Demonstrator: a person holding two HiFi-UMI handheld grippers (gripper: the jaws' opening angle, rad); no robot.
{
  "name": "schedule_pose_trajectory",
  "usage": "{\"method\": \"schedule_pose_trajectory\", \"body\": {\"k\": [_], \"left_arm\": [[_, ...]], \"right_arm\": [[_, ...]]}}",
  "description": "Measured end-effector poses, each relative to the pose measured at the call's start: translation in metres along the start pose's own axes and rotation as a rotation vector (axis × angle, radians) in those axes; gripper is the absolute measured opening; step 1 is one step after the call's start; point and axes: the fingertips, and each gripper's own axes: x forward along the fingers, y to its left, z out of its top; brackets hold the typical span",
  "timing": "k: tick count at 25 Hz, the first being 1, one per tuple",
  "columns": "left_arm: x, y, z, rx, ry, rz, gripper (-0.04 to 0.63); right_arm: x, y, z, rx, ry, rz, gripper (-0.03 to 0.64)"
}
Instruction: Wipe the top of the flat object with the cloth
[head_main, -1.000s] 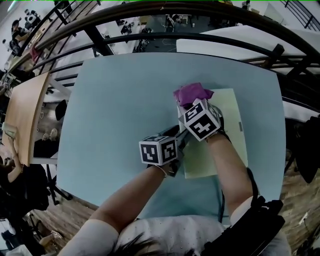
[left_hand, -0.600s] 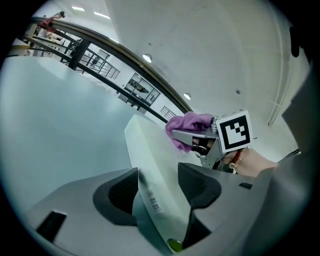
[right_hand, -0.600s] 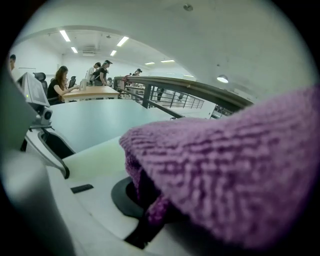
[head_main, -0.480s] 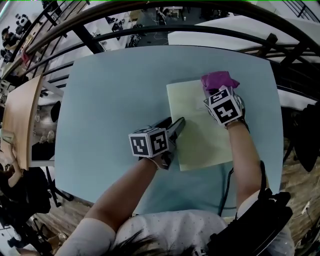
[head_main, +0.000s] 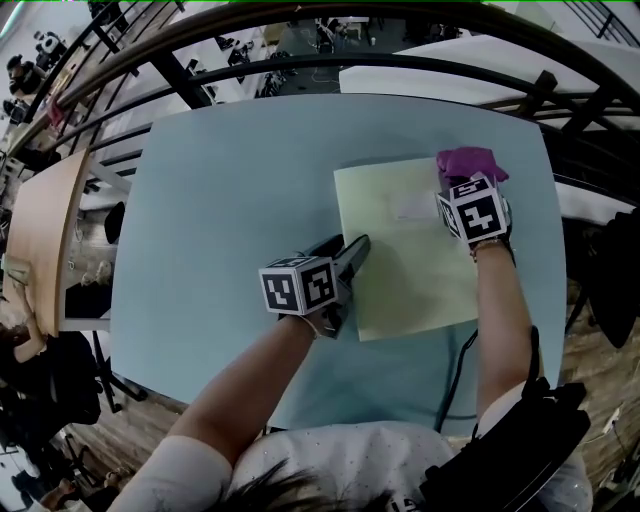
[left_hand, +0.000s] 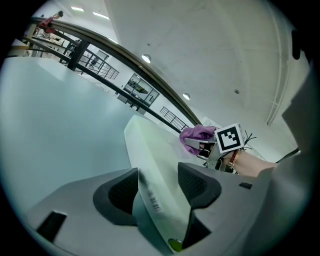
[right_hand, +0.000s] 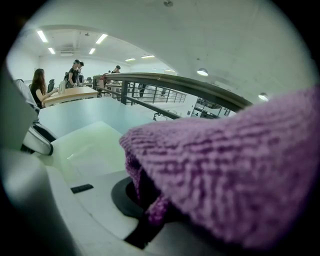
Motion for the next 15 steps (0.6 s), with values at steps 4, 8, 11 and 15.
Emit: {"method": "schedule_pose_trajectory", "body": {"k": [4,8,11,15], "left_arm": [[-0.001,-0.002,-0.001,-0.001,-0.002,-0.003,0.249],[-0.003,-0.003,-0.001,-0.006,-0.005,-0.009,0.249],[-0.003,-0.002,0.000,-0.007,-0.001,-0.014,0.247],[0.000,-0.002,-0.001,0.002,0.000,-0.006,0.247]], "right_arm": [[-0.003,-0.011,-0.006,0.046,-0.006,-0.035,0.029],[-0.012,-0.016,-0.006,0.041,-0.008,-0.061,0.029],[-0.031,0.005,0.011,0.031,-0.117,-0.012,0.029],[-0.057,0.087,0.054,0.065,-0.292,0.254,0.029]]}}
